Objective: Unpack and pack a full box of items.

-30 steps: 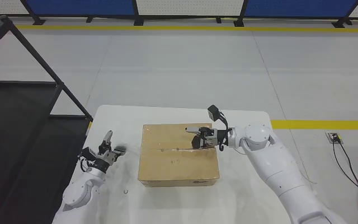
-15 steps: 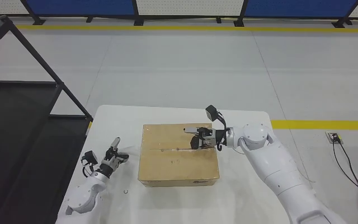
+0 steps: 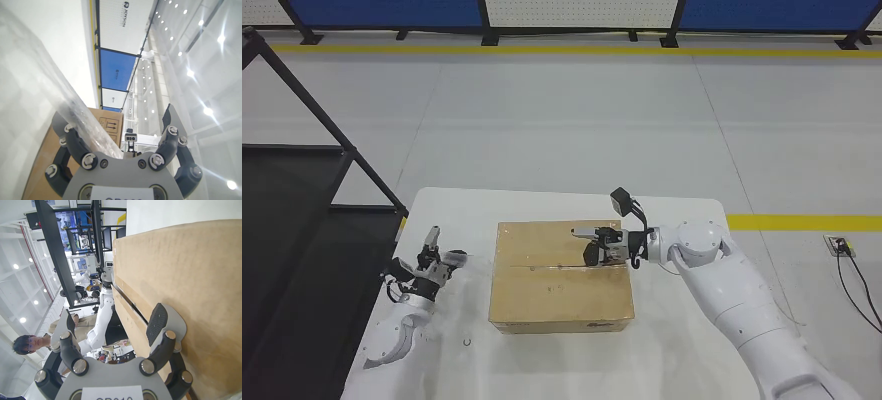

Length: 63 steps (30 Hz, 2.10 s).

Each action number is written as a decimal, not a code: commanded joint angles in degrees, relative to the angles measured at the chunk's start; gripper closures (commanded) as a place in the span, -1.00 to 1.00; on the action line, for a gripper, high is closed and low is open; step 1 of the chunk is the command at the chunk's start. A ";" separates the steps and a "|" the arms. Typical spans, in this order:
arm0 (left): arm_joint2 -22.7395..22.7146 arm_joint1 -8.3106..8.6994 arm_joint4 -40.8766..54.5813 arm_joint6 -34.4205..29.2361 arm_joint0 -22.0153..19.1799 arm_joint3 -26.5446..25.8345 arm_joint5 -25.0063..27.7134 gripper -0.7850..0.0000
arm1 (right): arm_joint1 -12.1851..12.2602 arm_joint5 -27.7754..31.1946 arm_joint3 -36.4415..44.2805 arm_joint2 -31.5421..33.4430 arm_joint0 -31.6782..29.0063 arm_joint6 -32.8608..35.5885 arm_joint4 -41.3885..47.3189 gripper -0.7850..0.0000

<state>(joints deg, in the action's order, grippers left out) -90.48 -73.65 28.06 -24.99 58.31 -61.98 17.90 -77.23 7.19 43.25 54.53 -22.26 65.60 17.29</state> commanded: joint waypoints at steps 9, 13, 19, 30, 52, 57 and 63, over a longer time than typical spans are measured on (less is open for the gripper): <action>-1.18 0.10 -3.66 3.40 4.31 -7.00 11.46 -1.00 | 0.15 -0.51 1.29 0.29 -0.56 -0.21 -0.47 -1.00; -1.24 0.16 -7.30 5.60 6.63 -11.28 13.09 -1.00 | 0.25 -0.63 1.85 0.47 -0.88 -0.26 -0.61 -1.00; -1.15 0.18 -12.40 8.78 9.96 -18.08 14.31 -1.00 | 0.36 -0.76 2.52 0.65 -1.39 -0.40 -0.85 -1.00; -0.93 0.27 -16.55 10.36 12.08 -25.09 13.02 -1.00 | 0.58 -0.92 3.34 1.10 -2.26 -0.73 -1.08 -1.00; 7.90 -0.12 -39.89 13.51 13.07 -38.50 2.77 -1.00 | 1.10 -0.73 5.43 2.21 -3.46 -1.37 -1.59 -1.00; 10.60 -0.18 -44.41 11.66 12.31 -39.60 -0.71 -1.00 | 1.70 0.15 6.92 3.70 -4.41 -1.77 -1.52 -1.00; 13.74 -0.43 -48.34 11.00 10.24 -38.89 -3.86 -1.00 | 2.83 -0.36 9.56 6.06 -6.26 -1.75 -2.10 -1.00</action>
<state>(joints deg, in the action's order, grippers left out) -77.30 -74.01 -19.70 -14.04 69.08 -101.31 14.51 -74.63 6.98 52.28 60.12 -28.10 63.86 15.30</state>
